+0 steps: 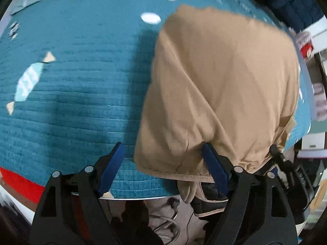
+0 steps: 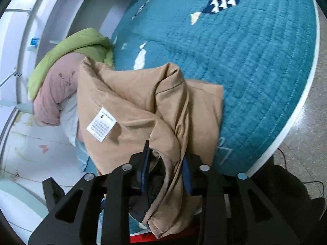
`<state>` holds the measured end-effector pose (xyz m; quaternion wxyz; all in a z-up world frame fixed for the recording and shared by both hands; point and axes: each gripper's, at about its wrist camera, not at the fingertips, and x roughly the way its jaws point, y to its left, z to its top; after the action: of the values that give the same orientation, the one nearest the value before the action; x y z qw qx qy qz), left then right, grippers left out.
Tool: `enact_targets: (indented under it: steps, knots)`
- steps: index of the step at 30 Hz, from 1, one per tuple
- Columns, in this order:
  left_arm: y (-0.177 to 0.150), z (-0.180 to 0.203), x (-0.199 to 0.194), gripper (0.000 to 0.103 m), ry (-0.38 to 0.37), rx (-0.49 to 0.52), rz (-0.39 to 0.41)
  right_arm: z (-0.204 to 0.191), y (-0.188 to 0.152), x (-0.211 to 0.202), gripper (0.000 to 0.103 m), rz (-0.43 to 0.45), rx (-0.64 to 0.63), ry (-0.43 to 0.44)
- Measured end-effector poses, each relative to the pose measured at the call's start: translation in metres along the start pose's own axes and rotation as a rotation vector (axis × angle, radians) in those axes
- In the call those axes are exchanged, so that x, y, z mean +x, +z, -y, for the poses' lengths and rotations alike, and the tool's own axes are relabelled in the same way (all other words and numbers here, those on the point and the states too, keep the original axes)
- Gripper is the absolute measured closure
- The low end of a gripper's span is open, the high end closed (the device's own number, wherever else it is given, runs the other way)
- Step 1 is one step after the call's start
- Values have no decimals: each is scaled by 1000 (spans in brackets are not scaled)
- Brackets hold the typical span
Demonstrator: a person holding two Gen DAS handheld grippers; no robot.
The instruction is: Fold large clothes
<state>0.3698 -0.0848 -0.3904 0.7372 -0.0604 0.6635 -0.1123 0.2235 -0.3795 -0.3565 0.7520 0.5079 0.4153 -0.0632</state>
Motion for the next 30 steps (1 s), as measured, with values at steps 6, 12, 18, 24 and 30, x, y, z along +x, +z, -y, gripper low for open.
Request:
enact_targets:
  steps: [6, 12, 18, 24, 30]
  knots:
    - [4, 4, 17, 21, 25, 32, -32, -12, 12, -29, 34, 34, -111, -66]
    - [14, -7, 29, 14, -18, -12, -64, -26, 28, -6, 17, -48, -204, -132]
    - [19, -27, 39, 8, -85, -52, -94, 5, 29, 48, 17, -274, -70, -82]
    - [31, -42, 53, 5, -164, -104, -121, 20, 27, 62, 11, -303, 21, 7]
    - [29, -42, 72, 5, -261, -169, -169, 18, 14, 74, 13, -356, 68, 119]
